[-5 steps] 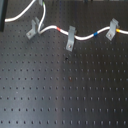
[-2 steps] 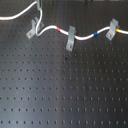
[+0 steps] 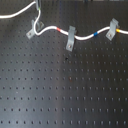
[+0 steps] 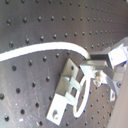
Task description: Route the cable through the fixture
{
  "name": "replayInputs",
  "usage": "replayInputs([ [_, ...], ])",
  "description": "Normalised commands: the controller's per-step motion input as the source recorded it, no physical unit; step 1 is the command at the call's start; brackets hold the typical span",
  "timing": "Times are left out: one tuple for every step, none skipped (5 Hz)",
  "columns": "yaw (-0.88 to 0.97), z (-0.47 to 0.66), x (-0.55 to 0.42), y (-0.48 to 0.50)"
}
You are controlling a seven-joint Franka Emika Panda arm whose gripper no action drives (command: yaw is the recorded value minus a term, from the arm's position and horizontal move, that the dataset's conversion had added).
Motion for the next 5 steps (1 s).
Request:
replayInputs([
  [-0.07,-0.14,-0.277,-0.471],
  [0.08,-0.23,-0.332,-0.368],
  [0.35,-0.03,-0.062,-0.047],
  [0.42,0.28,-0.093,0.147],
  [0.51,0.50,0.024,0.255],
])
